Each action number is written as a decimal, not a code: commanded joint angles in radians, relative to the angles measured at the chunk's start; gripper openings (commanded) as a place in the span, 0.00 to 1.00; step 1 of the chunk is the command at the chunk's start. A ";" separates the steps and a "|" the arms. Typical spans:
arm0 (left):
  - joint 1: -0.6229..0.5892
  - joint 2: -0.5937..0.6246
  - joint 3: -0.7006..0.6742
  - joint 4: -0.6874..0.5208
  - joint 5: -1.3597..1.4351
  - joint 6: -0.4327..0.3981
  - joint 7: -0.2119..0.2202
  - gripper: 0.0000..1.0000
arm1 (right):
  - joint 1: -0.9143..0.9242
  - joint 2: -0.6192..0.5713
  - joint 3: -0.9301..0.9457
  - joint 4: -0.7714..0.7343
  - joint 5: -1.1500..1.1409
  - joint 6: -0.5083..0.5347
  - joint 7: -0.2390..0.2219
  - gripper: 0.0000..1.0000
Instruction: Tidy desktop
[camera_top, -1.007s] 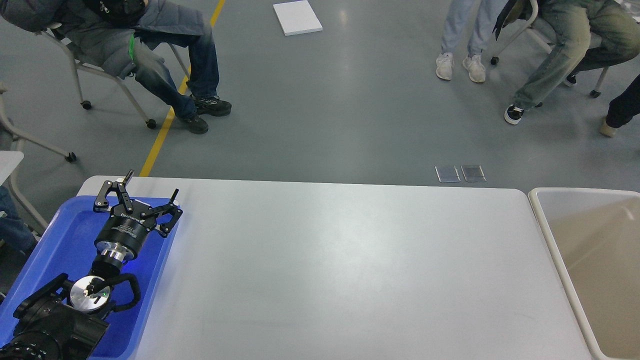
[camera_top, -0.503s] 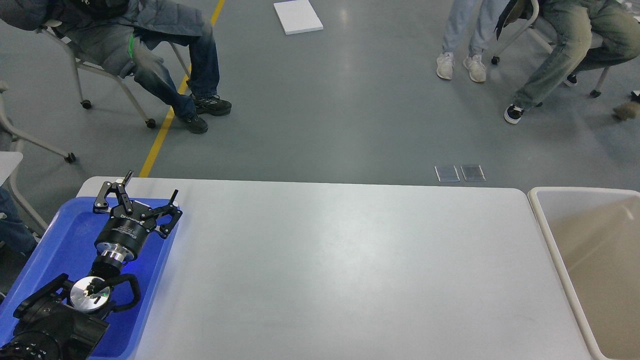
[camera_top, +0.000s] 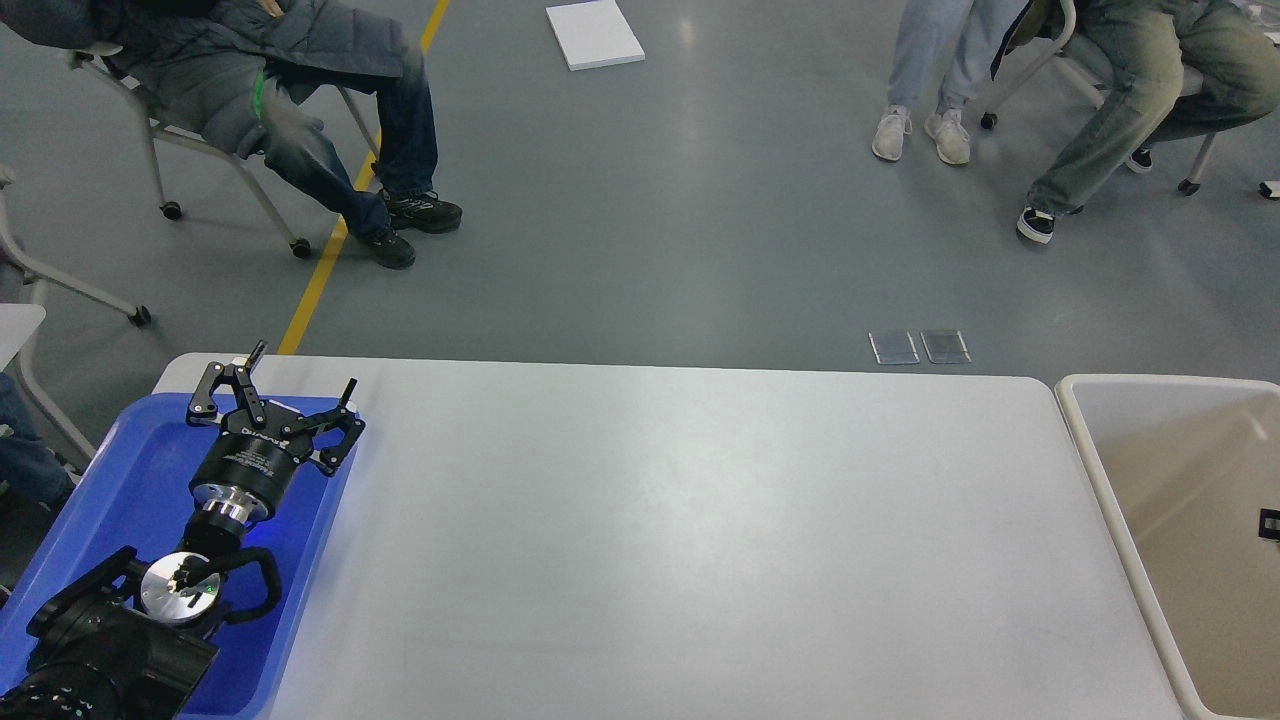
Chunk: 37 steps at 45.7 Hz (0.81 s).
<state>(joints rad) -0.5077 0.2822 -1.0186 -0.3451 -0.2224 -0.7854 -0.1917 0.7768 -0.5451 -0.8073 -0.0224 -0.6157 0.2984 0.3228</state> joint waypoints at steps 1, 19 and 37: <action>0.000 0.000 0.000 0.000 0.000 0.000 0.000 1.00 | -0.030 0.027 0.003 -0.013 0.008 -0.033 -0.008 0.00; 0.000 0.000 0.002 0.000 0.000 0.000 0.000 1.00 | -0.016 0.014 0.037 -0.011 0.010 -0.056 -0.005 0.86; 0.000 0.000 0.000 0.000 0.000 0.000 0.000 1.00 | 0.044 -0.007 0.065 -0.001 0.010 -0.050 -0.004 0.98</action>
<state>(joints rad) -0.5077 0.2822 -1.0185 -0.3450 -0.2224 -0.7854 -0.1917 0.7753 -0.5362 -0.7550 -0.0333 -0.6061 0.2455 0.3187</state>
